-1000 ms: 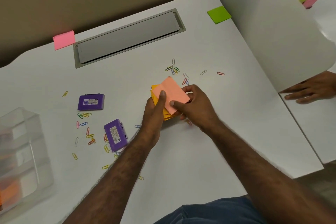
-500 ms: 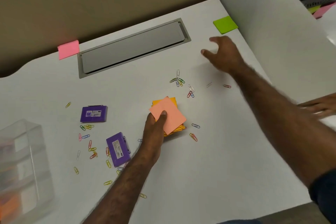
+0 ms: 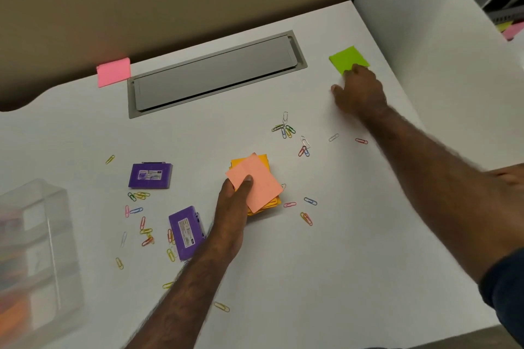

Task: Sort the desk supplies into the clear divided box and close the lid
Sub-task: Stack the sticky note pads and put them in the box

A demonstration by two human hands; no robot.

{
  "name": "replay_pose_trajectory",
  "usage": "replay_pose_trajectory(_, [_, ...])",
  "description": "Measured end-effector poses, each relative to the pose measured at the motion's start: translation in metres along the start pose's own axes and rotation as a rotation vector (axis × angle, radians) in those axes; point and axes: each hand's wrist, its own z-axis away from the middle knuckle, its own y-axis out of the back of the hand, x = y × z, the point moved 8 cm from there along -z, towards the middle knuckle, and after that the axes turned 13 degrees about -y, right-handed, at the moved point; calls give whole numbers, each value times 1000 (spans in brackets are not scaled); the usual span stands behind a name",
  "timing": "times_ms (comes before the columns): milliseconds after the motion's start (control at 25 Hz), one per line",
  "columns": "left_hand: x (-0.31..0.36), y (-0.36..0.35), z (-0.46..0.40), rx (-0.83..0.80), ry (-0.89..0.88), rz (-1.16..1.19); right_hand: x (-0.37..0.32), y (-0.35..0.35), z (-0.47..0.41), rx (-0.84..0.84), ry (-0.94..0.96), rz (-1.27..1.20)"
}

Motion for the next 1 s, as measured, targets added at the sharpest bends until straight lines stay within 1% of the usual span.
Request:
replay_pose_trajectory(120, [1, 8, 2, 26, 2, 6, -7, -7, 60, 15, 53, 24])
replay_pose_trajectory(240, [0, 19, 6, 59, 5, 5, -11, -11, 119, 64, 107, 61])
replay_pose_trajectory(360, [-1, 30, 14, 72, -5, 28, -18, -18, 156, 59, 144, 68])
replay_pose_trajectory(560, [-3, 49, 32, 93, -24, 86, -21, -13, 156, -15, 68, -75])
replay_pose_trajectory(640, [-4, 59, 39, 109, -34, 93, -23, -14, 153, -50, 52, -59])
replay_pose_trajectory(760, [-6, 72, 49, 109, -43, 138, -27, -17, 154, -49, 26, 2])
replay_pose_trajectory(920, [-7, 92, 62, 88, -36, 148, -28, -19, 167, -141, -119, 0])
replay_pose_trajectory(1000, [-8, 104, 67, 79, -47, 134, -33, -16, 179, -141, -134, -19])
